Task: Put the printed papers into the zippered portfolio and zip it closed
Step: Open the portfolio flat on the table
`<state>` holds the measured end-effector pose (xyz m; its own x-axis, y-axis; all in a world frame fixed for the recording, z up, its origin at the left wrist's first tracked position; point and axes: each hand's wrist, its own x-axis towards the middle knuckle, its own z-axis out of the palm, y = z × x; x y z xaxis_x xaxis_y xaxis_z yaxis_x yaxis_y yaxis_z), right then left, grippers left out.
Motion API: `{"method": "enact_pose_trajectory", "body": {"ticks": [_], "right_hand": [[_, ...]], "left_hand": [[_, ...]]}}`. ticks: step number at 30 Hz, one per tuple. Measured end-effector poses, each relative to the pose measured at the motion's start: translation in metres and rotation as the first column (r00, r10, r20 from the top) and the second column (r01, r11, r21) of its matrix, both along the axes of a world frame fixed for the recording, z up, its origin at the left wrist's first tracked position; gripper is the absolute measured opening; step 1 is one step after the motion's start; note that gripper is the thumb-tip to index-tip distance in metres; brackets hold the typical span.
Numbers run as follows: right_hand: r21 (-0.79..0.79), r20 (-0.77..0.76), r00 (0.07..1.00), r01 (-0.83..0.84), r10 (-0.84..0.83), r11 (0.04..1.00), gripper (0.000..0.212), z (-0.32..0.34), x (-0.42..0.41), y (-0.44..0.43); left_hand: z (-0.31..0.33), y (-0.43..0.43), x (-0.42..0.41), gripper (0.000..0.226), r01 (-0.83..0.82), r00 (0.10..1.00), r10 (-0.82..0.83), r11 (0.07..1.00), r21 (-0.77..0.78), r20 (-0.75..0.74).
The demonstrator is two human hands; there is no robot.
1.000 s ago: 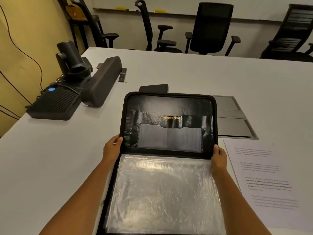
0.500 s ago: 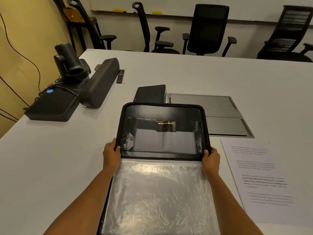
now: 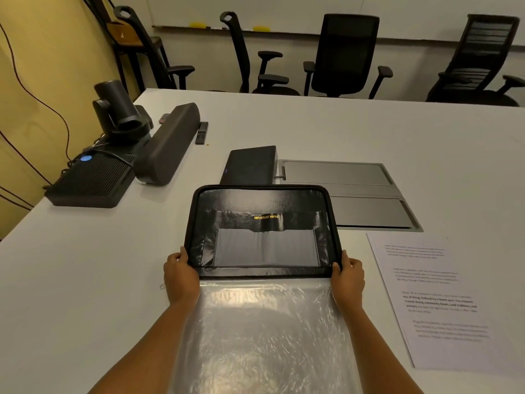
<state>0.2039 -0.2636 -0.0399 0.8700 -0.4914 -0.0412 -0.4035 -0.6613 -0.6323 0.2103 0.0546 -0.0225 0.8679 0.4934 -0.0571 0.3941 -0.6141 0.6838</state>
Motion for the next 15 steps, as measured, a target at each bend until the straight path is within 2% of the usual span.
{"method": "enact_pose_trajectory", "body": {"ticks": [4,9,15], "right_hand": [[-0.043,0.062,0.996,0.061,-0.058,0.997,0.044,0.0,-0.014,0.009],[-0.122,0.049,0.995,0.087,-0.082,0.989,0.046,0.002,-0.021,0.019],[-0.085,0.039,0.984,0.179,-0.176,0.98,0.041,-0.002,-0.035,0.03]], "left_hand": [[-0.001,-0.002,-0.01,0.057,-0.022,1.0,0.022,0.998,0.055,-0.004],[0.0,-0.005,-0.02,0.057,-0.085,0.996,0.087,0.995,0.048,-0.028],[-0.008,-0.003,-0.036,0.057,-0.046,0.994,0.063,0.982,0.181,-0.087]]}}
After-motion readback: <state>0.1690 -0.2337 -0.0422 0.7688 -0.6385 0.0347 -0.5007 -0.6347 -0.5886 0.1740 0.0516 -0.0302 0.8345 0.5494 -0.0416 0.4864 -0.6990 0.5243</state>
